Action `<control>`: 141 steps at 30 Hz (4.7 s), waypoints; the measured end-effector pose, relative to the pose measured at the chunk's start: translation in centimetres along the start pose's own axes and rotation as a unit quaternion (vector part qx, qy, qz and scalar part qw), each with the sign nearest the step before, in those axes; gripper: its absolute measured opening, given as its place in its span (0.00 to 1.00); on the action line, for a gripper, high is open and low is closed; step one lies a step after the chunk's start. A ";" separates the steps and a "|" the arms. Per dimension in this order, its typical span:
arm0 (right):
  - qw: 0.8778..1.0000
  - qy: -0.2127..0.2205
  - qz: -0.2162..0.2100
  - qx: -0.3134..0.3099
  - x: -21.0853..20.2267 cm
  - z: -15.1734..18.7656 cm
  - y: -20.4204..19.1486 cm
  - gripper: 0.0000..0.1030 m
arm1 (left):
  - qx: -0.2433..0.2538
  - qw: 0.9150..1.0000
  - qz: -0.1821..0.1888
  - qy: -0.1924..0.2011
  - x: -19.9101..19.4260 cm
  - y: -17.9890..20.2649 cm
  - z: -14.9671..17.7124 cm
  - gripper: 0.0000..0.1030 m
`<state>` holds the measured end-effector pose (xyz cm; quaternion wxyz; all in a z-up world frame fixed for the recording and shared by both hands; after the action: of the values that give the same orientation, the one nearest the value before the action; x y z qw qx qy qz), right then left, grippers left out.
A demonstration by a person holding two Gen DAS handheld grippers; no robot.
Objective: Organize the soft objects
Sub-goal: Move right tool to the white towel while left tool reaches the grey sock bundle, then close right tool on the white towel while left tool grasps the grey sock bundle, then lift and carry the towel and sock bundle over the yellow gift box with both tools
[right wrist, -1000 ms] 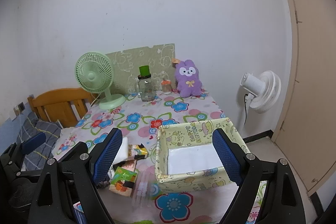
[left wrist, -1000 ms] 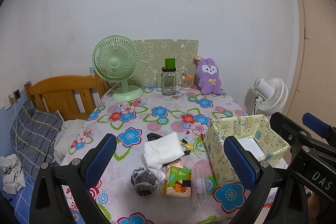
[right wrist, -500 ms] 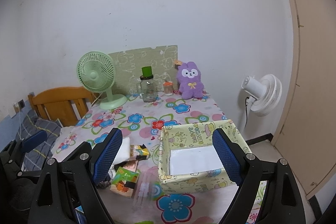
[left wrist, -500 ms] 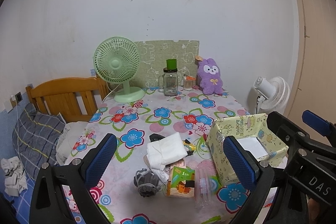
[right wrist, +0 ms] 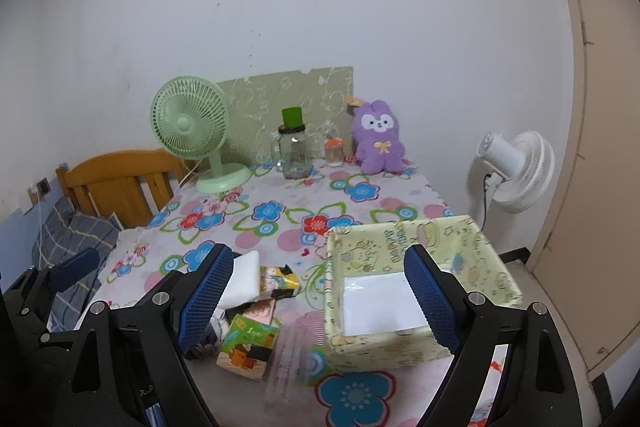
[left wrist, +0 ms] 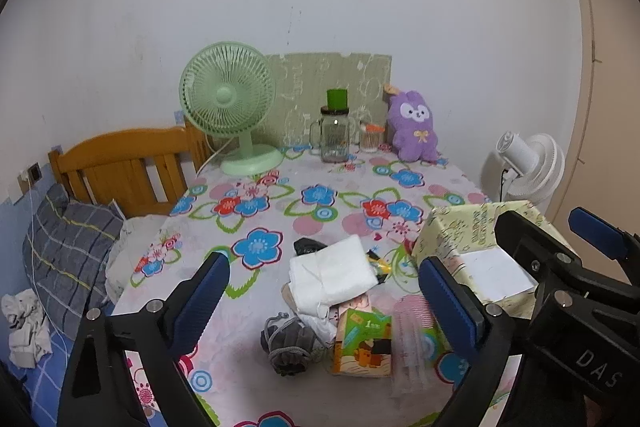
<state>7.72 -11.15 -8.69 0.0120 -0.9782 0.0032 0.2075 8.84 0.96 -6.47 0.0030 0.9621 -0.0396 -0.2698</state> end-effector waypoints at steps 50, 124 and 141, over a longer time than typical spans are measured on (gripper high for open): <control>0.977 -0.196 -0.047 -0.066 16.4 8.6 -10.0 0.36 | -0.059 0.986 0.009 -0.158 12.4 -6.4 7.9 0.86; 0.996 -0.079 -0.037 0.008 9.5 -2.0 -5.0 0.21 | 0.008 0.995 0.026 -0.098 8.8 -1.4 -1.4 0.26; 0.998 -0.053 -0.020 0.018 7.2 -3.7 -2.7 0.21 | 0.031 0.997 0.045 -0.056 6.7 1.2 -3.9 0.24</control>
<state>15.82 -8.53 -8.15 0.0334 -0.9653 -0.0133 0.2585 16.49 -0.84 -6.58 -0.0170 0.9425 -0.0909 -0.3212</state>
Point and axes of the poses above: each gripper's, at about its wrist camera, not at the fingertips, and x roughly the way its jaws point, y to its right, z to its underside, the point moved 7 cm from there along x, roughly the way its jaws point, and after that the axes turned 4 degrees about z, right-handed, at the moved point
